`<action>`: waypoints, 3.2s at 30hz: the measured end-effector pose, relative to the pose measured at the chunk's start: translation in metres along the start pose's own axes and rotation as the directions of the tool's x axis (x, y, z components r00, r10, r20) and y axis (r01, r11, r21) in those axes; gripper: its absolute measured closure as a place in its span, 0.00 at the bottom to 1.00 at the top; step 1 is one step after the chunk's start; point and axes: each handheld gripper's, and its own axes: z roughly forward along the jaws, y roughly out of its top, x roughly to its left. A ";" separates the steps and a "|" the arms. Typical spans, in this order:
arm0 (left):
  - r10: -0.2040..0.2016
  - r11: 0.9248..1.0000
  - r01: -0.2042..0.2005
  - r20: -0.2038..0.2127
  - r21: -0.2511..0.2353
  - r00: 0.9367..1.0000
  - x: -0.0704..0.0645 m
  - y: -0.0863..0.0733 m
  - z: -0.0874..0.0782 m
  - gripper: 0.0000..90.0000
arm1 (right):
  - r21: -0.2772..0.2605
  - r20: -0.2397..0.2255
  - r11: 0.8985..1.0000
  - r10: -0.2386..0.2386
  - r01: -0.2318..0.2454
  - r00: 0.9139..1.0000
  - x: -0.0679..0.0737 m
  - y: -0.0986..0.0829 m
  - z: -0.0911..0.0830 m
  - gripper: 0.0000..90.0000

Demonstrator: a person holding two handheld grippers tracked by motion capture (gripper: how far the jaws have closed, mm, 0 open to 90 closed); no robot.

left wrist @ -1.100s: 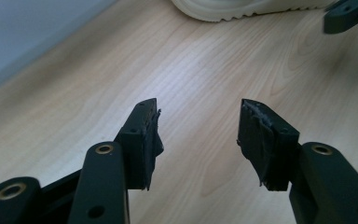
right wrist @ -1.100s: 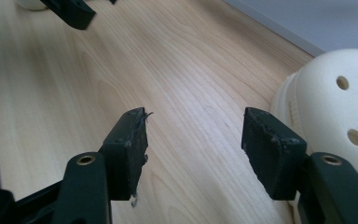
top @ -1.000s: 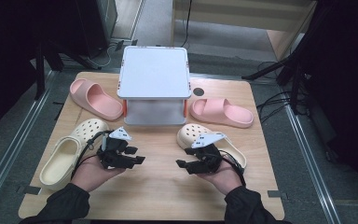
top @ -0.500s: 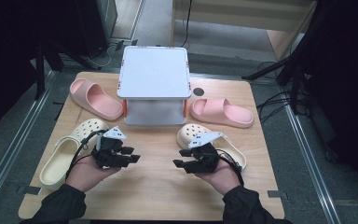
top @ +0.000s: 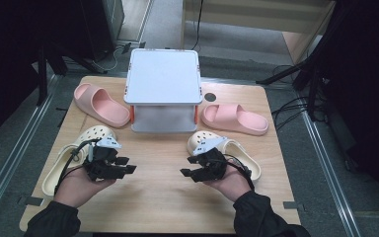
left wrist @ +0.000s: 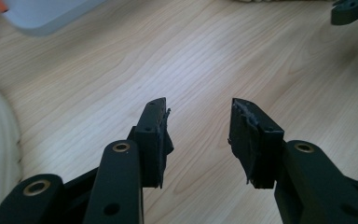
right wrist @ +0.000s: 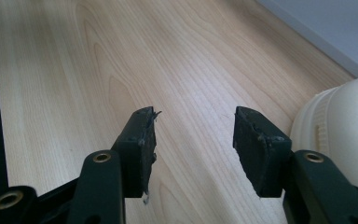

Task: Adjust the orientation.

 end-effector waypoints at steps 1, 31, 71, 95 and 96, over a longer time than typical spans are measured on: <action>-0.007 1.000 0.007 -0.007 0.003 1.000 0.002 -0.002 -0.002 0.63 | 0.004 -0.004 1.000 0.000 0.000 1.000 0.000 0.000 0.001 0.55; -0.169 0.983 0.178 -0.167 0.041 0.971 0.068 -0.042 -0.063 0.66 | 0.038 0.003 0.999 0.021 -0.021 1.000 -0.002 -0.001 0.006 0.53; -0.119 0.992 0.125 -0.140 0.034 0.983 0.062 -0.022 -0.040 0.86 | 0.035 0.015 0.999 0.031 -0.031 0.999 -0.004 -0.004 0.005 0.55; -0.012 0.995 0.020 -0.080 0.097 0.997 -0.017 0.038 0.039 0.85 | 0.010 0.014 1.000 0.028 -0.028 1.000 -0.001 -0.006 -0.003 0.63; -0.012 0.995 0.020 -0.080 0.097 0.997 -0.017 0.038 0.039 0.85 | 0.010 0.014 1.000 0.028 -0.028 1.000 -0.001 -0.006 -0.003 0.63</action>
